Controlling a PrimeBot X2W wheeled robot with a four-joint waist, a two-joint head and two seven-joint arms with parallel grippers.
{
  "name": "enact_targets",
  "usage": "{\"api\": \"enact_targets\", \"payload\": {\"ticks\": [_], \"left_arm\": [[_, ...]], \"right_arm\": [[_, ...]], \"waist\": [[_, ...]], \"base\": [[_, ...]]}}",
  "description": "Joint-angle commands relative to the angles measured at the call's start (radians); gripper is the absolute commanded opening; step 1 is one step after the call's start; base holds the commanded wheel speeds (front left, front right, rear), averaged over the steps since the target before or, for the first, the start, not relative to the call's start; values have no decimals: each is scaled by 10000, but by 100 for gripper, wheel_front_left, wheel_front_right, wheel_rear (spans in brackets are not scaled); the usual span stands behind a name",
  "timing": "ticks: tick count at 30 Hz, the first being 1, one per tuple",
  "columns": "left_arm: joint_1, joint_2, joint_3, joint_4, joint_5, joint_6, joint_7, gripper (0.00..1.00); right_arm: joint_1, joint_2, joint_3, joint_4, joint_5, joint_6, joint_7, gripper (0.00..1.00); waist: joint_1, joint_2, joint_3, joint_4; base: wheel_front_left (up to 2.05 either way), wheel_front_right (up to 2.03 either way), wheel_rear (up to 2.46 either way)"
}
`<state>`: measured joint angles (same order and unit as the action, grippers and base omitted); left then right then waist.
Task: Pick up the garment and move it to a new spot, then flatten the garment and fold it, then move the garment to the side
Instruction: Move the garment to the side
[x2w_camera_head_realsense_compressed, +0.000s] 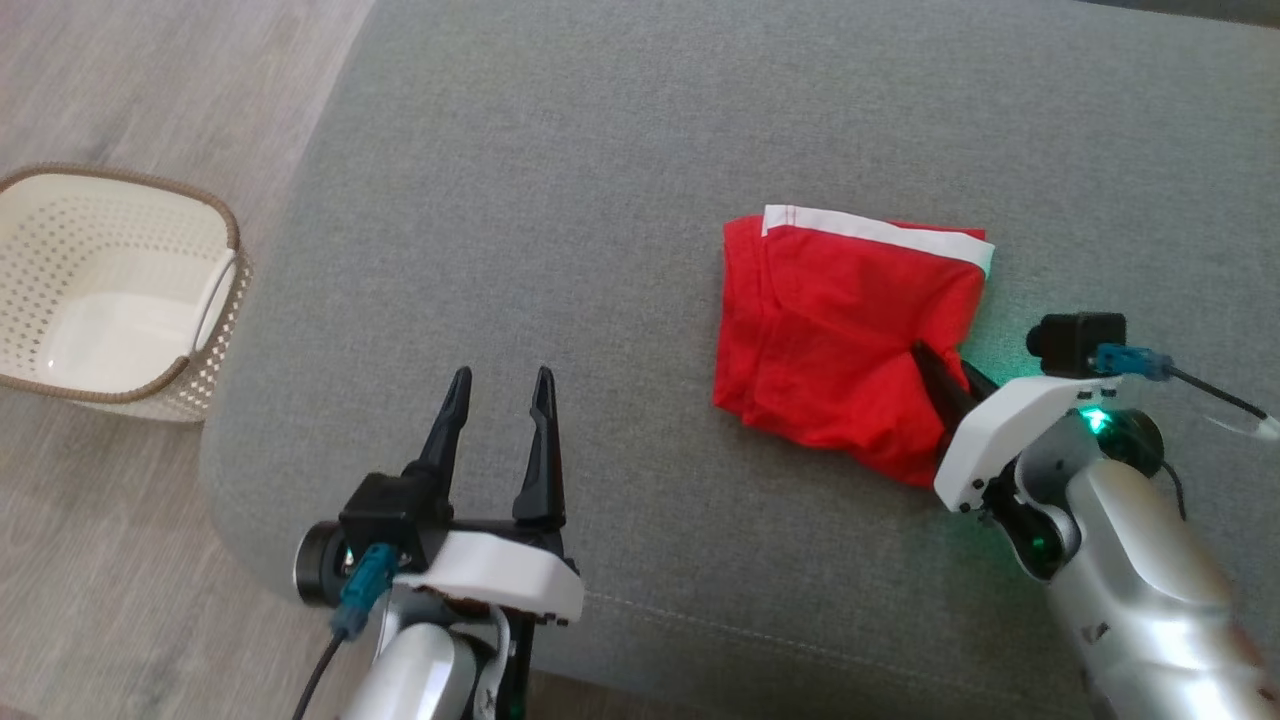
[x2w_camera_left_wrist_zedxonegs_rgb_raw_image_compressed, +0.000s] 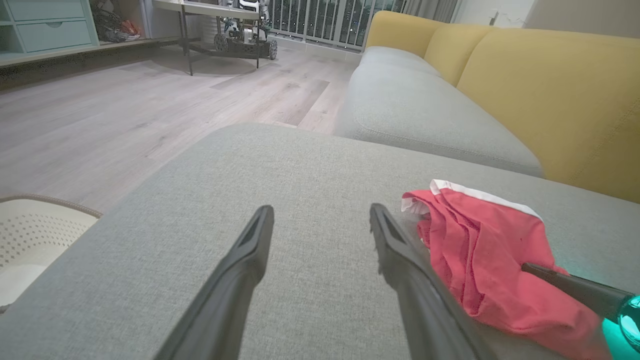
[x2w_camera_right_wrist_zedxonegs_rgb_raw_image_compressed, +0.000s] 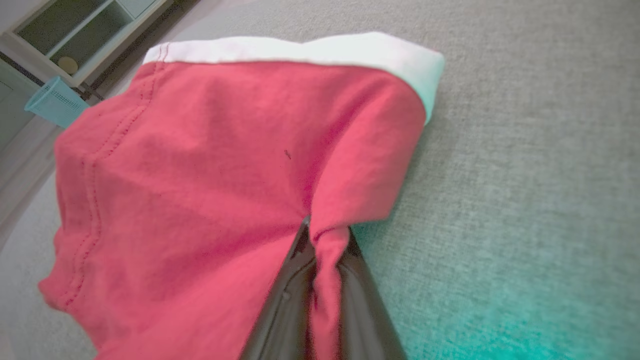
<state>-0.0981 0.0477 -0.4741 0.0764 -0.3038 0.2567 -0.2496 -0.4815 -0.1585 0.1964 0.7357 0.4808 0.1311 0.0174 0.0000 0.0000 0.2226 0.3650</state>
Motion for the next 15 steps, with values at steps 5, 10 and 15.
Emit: {"api": "enact_targets", "payload": {"ticks": [5,10,15], "left_arm": [[-480,26,300,-220,-75,43,-122,100],[-450,26,382,-171,69,-76,-122,100],[-606,26,374,-115,313,-286,-122,100]], "right_arm": [[-335,-304,933,-51,-409,-4,-424,0],[-586,-926,1823,-394,-1326,-4,-1188,0],[-861,-1730,2634,-1145,-1927,-4,-1313,0]], "waist": [[0,0,-173,-210],[0,0,-404,-695],[0,0,-493,-1556]], "base": [[0,0,0],[0,0,0],[0,0,0]]}}
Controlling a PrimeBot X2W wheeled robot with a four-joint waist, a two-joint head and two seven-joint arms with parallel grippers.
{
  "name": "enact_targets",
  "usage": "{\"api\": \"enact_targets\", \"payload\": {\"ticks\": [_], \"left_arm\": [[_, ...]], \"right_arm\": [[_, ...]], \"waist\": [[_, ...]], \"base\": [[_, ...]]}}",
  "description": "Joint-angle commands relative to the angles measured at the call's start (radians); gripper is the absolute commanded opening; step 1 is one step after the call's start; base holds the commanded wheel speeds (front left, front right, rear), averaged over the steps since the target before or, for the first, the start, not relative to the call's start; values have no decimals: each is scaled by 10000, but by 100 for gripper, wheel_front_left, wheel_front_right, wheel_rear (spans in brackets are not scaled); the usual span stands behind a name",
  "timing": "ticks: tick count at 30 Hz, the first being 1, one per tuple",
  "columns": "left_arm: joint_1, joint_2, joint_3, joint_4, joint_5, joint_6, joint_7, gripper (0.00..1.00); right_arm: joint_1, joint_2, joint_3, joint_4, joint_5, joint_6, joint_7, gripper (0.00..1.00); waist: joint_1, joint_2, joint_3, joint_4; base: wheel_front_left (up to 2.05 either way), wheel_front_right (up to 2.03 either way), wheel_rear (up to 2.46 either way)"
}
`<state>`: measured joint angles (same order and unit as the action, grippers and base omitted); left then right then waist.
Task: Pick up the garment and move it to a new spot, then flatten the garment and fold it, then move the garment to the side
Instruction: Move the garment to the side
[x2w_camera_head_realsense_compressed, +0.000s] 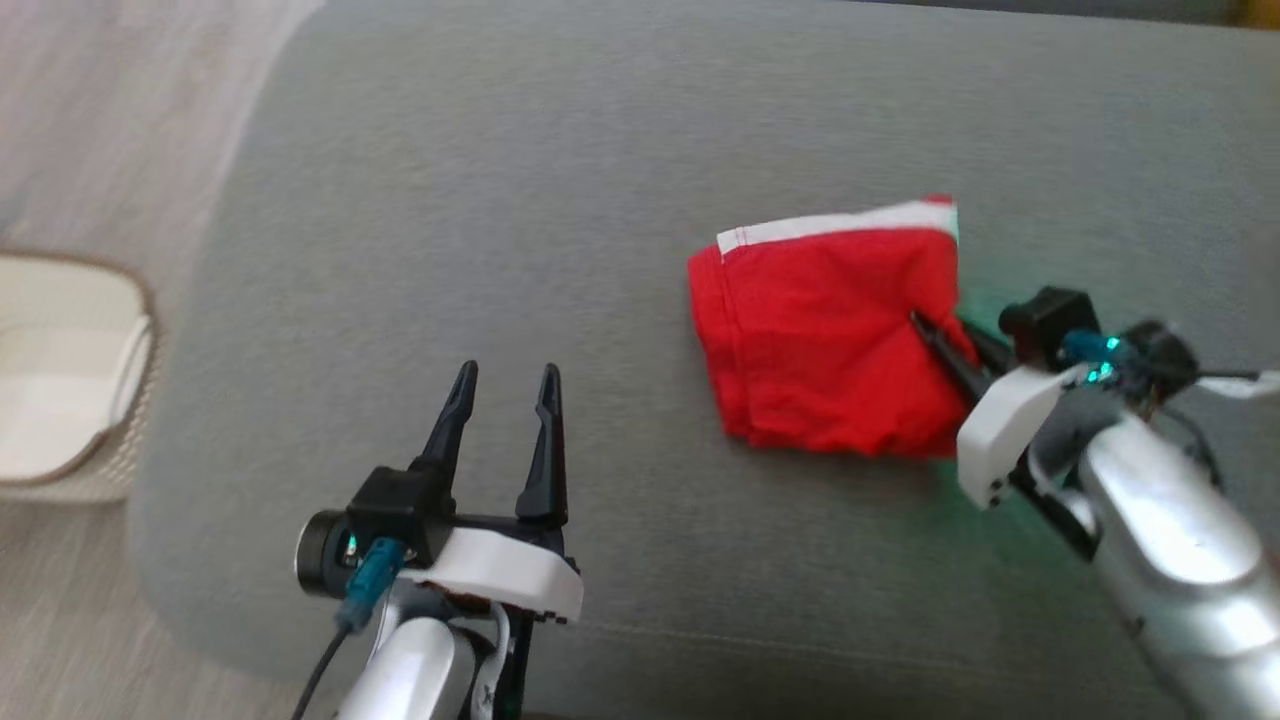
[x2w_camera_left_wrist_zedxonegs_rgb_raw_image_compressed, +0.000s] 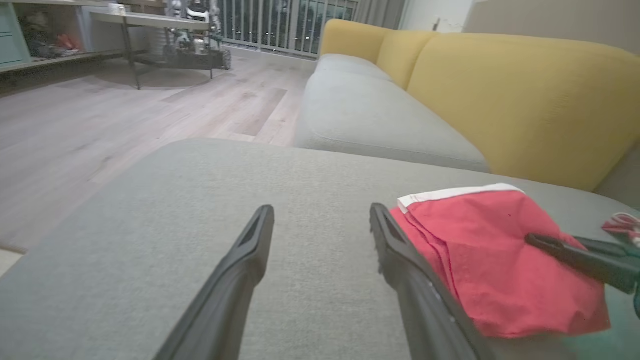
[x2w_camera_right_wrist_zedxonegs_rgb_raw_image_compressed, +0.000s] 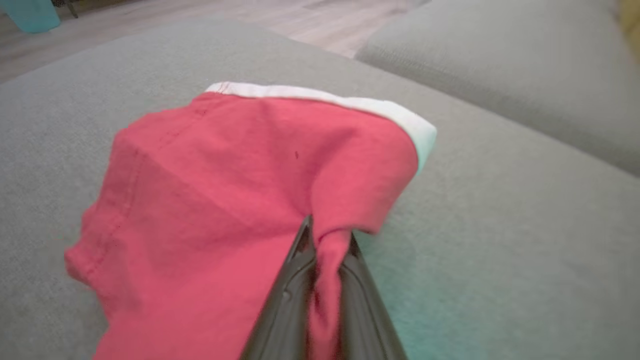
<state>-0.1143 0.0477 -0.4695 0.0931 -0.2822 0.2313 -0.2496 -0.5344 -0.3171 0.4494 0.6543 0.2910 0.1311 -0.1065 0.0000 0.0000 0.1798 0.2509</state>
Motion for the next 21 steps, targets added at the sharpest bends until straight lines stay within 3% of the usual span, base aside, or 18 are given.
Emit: {"api": "enact_targets", "payload": {"ticks": [1,12,21], "left_arm": [[-506,26,326,-256,176,-81,-122,100],[-1851,26,8,394,1070,-700,-122,100],[-3662,26,-522,1158,1902,-1404,-122,100]], "right_arm": [[-413,-318,237,-534,-39,-4,3,0],[-1704,-2685,1653,-2353,1028,-4,1225,0],[-3612,-3794,2057,-1243,1793,-4,930,0]], "waist": [[0,0,-46,-650],[0,0,973,-3342],[0,0,2437,-4816]], "base": [[0,0,0],[0,0,0],[0,0,0]]}}
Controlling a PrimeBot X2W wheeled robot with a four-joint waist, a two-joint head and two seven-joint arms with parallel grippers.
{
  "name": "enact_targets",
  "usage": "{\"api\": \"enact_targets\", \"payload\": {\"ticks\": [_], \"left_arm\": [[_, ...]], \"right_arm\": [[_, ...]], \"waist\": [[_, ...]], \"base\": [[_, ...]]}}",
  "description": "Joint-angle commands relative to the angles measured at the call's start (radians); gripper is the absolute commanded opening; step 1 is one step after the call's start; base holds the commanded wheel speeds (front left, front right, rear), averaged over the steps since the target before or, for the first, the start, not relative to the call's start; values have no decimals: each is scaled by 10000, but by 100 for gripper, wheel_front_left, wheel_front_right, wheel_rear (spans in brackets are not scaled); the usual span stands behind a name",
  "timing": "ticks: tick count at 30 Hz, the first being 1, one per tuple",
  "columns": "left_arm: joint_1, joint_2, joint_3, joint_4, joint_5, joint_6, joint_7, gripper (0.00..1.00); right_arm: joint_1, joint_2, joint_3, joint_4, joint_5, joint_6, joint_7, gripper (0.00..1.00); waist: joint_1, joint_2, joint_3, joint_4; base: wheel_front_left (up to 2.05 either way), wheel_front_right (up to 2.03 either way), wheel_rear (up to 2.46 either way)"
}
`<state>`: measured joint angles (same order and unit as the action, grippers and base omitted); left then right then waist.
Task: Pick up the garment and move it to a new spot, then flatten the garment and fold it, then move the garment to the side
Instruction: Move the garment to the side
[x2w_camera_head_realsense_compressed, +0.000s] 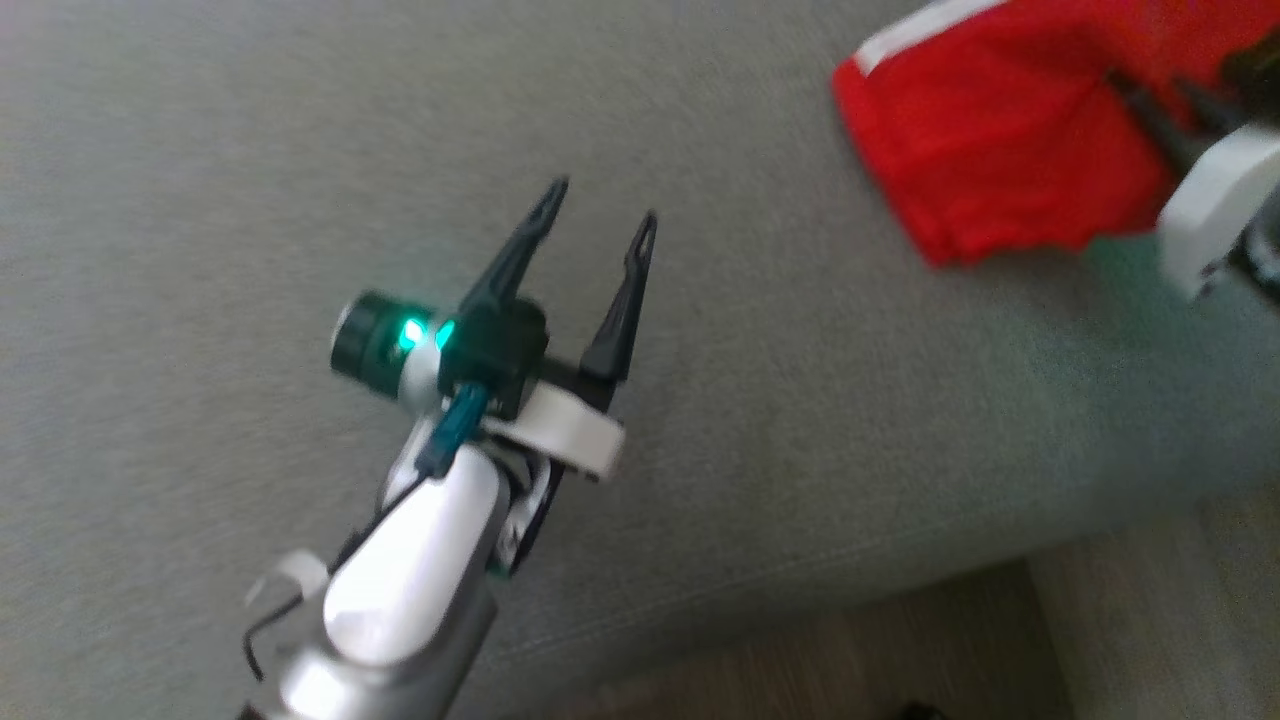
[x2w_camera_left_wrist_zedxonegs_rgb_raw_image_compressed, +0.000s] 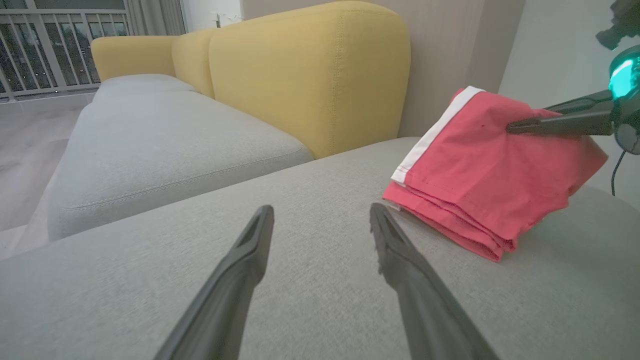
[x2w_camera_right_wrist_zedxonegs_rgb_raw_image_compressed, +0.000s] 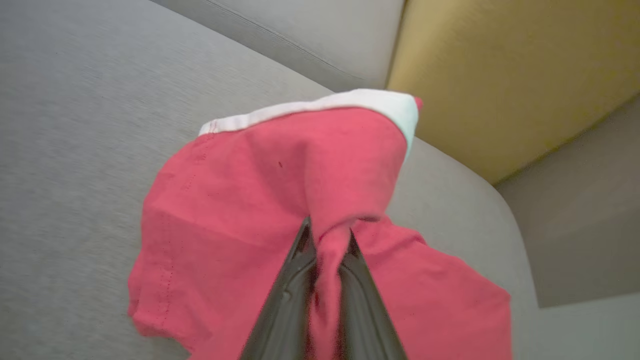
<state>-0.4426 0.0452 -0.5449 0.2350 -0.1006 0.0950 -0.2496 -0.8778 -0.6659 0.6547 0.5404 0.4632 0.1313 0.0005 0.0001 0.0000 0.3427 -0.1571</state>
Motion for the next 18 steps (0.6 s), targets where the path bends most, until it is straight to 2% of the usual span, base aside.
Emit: {"api": "enact_targets", "payload": {"ticks": [1,7,11,18], "left_arm": [[-563,51,179,-184,145,-98,-122,100],[-1368,51,23,144,362,-248,-122,100],[-1570,51,15,254,428,-278,-122,100],[-1610,51,121,275,399,-202,-122,100]], "right_arm": [[-395,-378,45,133,96,-6,-222,0],[-1416,-641,133,1474,334,-6,-713,0],[-1828,-786,160,2439,41,-6,-774,0],[-2125,-407,-146,3543,-233,-6,-1047,0]], "waist": [[-1,0,958,-817],[-1,0,1678,-1039],[-1,0,1915,-1031],[-1,0,2124,-918]], "base": [[0,0,0],[0,0,0],[0,0,0],[0,0,0]]}}
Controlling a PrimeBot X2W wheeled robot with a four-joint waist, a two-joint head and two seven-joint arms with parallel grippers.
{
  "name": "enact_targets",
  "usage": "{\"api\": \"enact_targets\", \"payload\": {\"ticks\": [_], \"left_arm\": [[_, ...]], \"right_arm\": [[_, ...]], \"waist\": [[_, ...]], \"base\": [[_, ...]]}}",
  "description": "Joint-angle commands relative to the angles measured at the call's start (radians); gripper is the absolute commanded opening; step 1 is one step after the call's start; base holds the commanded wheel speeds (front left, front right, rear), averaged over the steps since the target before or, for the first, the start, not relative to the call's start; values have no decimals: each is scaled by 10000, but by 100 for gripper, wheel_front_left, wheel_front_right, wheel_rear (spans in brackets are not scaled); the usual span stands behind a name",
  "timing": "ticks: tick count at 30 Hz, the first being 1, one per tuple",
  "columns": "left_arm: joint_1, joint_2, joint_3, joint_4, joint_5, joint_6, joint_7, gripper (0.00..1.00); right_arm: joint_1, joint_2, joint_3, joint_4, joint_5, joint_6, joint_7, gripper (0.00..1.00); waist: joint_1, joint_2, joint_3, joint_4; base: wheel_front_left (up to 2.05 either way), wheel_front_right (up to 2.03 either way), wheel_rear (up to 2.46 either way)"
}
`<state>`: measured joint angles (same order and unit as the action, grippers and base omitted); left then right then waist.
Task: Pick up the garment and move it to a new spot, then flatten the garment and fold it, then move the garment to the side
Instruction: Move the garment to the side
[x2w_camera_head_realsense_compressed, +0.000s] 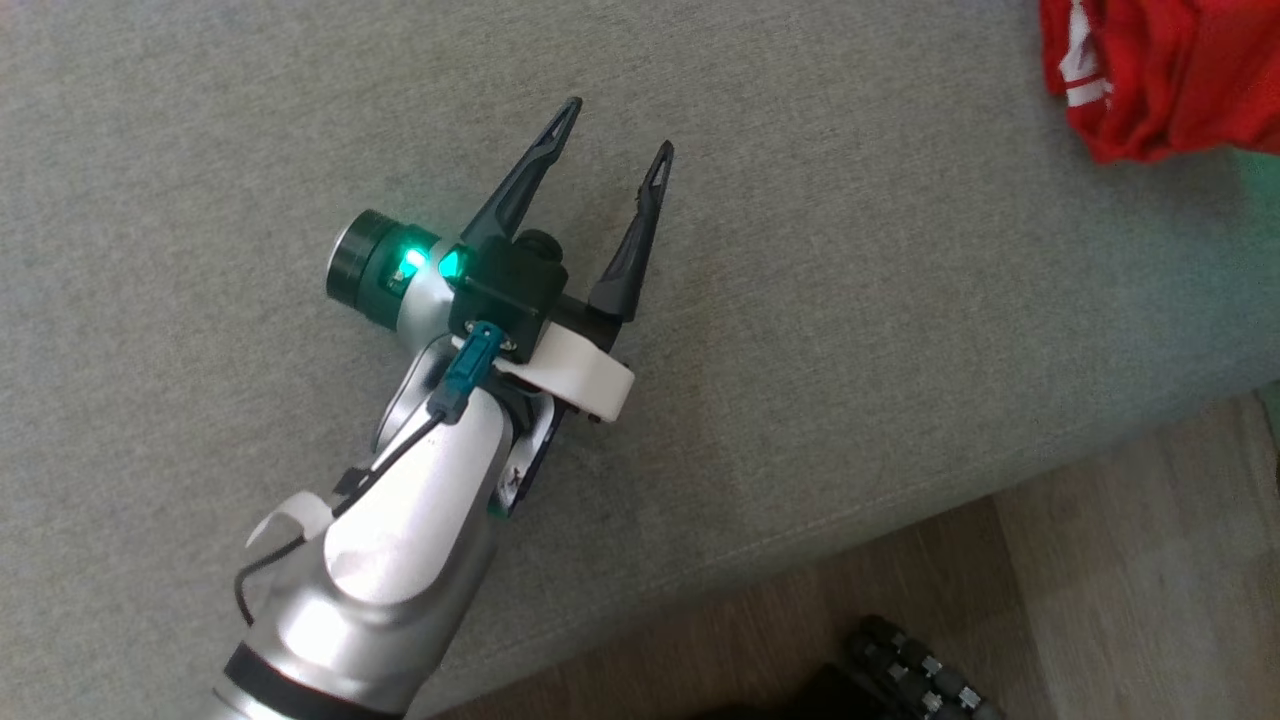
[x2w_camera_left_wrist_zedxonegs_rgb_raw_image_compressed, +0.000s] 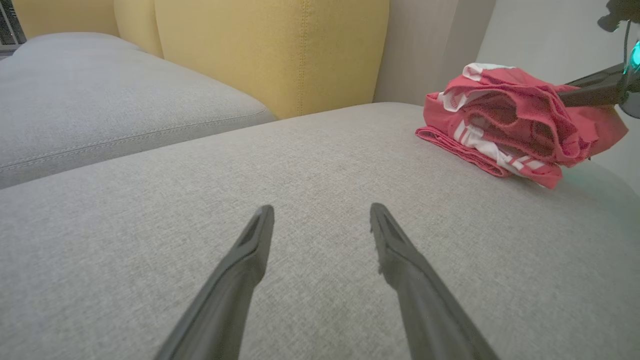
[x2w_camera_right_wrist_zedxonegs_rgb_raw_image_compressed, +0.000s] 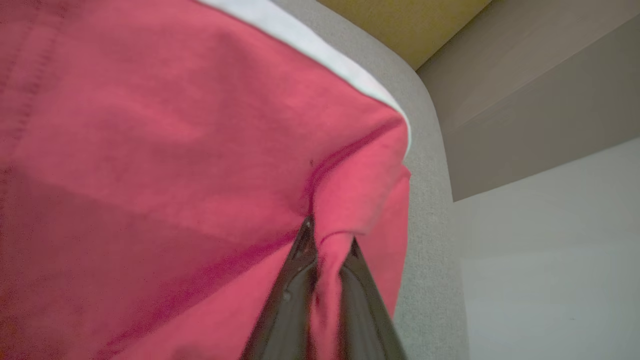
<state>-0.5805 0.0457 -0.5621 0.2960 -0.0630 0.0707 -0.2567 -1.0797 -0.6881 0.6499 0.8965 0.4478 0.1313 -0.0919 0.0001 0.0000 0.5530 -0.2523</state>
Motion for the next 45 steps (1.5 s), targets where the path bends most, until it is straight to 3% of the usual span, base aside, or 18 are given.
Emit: {"api": "enact_targets", "payload": {"ticks": [1,2,3,4,14,20,24,34,45], "left_arm": [[-231,45,294,-335,24,41,-51,100],[-234,45,292,-354,5,63,-51,100],[-236,45,297,-372,-15,89,-51,100],[-236,45,306,-389,-34,114,-51,100],[194,45,441,-606,-426,349,-51,100],[1111,45,1054,-1122,-905,709,-51,100],[1878,45,1512,-1457,-1001,943,-51,100],[3990,45,2632,-2120,-1577,1178,-51,100],[5303,45,2822,-2439,-1949,170,-51,100]], "right_arm": [[-105,-185,-98,-18,-80,-6,-123,0],[-150,-121,-177,119,-94,-6,-189,0],[-199,-64,-253,245,-123,-6,-275,58],[-232,13,-335,375,-109,-6,-323,100],[-371,501,-789,1297,-252,-6,-816,100],[108,1261,-1282,824,80,-6,-1327,100],[1017,1937,-1857,-1,257,-6,-1619,100],[5010,3846,-4655,-2995,-1097,-6,-1695,100],[8397,5690,-6555,-6143,-3005,-6,-1697,100]], "waist": [[-1,0,20,34],[-1,0,35,56],[-1,0,46,79],[-1,0,48,97],[-1,0,-841,428],[-1,0,-2085,904],[-1,0,-2857,1290],[-1,0,-4753,2597],[-1,0,-5400,3455]], "base": [[0,0,0],[0,0,0],[0,0,0],[0,0,0],[0,0,0],[0,0,0],[0,0,0],[0,0,0],[0,0,0]]}}
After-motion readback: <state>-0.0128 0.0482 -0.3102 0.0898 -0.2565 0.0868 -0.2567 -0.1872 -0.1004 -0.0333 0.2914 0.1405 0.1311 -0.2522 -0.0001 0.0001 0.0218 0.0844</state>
